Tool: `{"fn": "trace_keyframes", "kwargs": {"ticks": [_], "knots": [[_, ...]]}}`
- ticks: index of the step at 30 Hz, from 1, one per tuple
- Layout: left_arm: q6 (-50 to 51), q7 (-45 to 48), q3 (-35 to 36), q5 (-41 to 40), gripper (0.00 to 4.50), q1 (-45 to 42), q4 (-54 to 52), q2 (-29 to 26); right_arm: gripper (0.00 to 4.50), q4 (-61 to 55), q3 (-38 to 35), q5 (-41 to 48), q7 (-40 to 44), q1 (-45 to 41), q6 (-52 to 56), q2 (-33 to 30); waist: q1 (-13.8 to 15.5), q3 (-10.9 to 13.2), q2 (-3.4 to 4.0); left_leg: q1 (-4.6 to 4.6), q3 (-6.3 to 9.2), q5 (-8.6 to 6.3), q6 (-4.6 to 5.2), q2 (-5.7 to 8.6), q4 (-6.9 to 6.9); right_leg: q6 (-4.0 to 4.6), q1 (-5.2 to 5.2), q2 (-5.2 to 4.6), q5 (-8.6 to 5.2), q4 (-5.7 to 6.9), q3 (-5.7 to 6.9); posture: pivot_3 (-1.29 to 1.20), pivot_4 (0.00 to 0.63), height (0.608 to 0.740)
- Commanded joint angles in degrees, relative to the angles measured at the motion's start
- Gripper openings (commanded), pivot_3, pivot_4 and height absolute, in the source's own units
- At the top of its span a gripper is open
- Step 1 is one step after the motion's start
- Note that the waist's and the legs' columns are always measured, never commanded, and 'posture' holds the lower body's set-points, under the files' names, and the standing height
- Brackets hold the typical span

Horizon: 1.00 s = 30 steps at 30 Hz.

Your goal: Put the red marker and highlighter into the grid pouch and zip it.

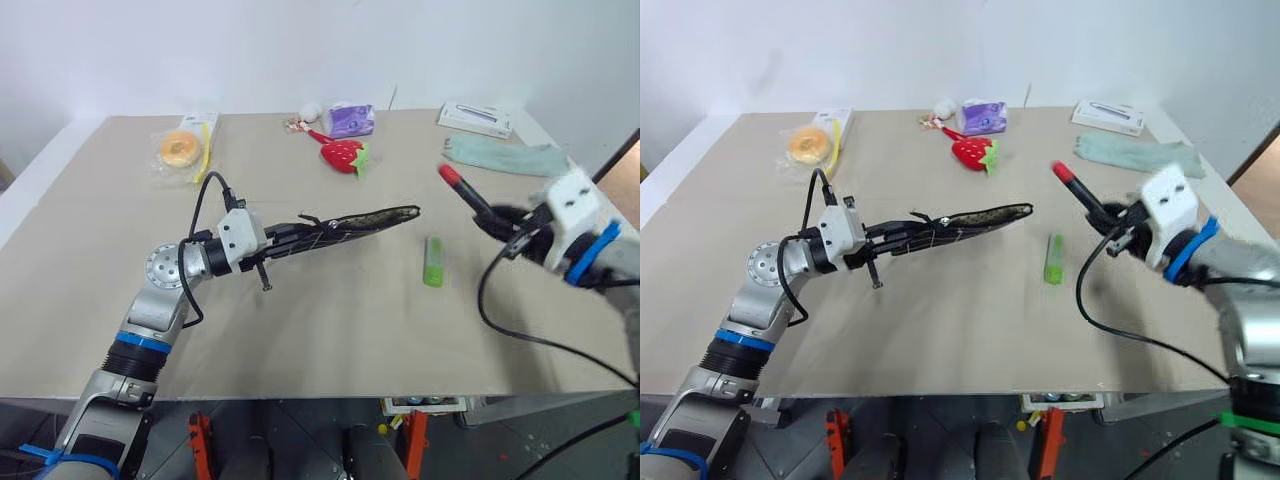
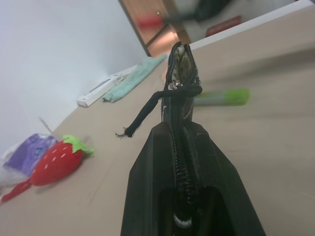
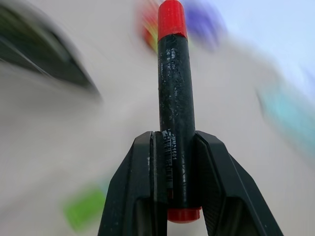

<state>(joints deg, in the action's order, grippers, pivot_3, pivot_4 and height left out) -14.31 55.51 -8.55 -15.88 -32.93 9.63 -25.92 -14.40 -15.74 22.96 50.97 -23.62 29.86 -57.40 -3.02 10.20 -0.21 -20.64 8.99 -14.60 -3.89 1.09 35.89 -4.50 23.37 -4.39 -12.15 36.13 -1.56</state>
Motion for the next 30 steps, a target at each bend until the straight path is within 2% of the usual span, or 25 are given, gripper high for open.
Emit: {"fn": "trace_keyframes", "kwargs": {"ticks": [1,6,12,17,30], "knots": [[0.4,0.5,0.9,0.4,0.00,-1.3,-0.4,-0.1,0.54,1.3,5.0,-4.6,10.0,-5.9,-10.3,-7.7,0.3,0.1,-0.03,-0.01,-0.07,0.00,0.00,0.00,0.06,-0.02,0.00,-0.01,0.01,0.00,-0.04,0.00,0.150,0.740],[0.0,0.7,0.7,1.6,0.00,-1.9,0.9,0.4,0.54,2.6,15.5,-10.0,20.1,-14.7,-17.7,-11.9,0.2,0.3,-0.21,-0.02,-0.19,0.00,0.00,-0.01,0.11,-0.06,0.03,-0.02,0.05,-0.03,-0.12,0.00,0.150,0.740],[-0.2,0.8,0.7,2.3,0.00,-1.3,0.7,1.0,0.54,6.7,21.0,-16.2,23.5,-18.2,-21.7,-11.8,0.4,0.3,-0.26,-0.19,-0.28,0.00,-0.01,-0.03,0.12,-0.08,0.12,-0.09,0.04,-0.07,-0.11,0.00,0.150,0.740],[0.1,0.7,0.7,2.6,0.00,-0.8,-0.1,1.3,0.54,10.6,22.1,-19.1,24.0,-18.9,-24.5,-10.7,0.4,0.3,-0.26,-0.49,-0.36,0.00,-0.02,-0.02,0.22,-0.09,0.41,-0.12,0.08,-0.06,-0.12,0.00,0.150,0.740],[0.6,0.8,0.6,2.9,0.00,-0.3,-0.8,1.5,0.54,10.6,21.9,-20.4,24.0,-20.0,-23.4,-8.0,0.4,0.3,-0.25,-0.58,-0.59,0.00,-0.01,-0.02,0.39,-0.16,0.51,-0.12,0.22,-0.03,-0.29,0.00,0.150,0.740]]}}
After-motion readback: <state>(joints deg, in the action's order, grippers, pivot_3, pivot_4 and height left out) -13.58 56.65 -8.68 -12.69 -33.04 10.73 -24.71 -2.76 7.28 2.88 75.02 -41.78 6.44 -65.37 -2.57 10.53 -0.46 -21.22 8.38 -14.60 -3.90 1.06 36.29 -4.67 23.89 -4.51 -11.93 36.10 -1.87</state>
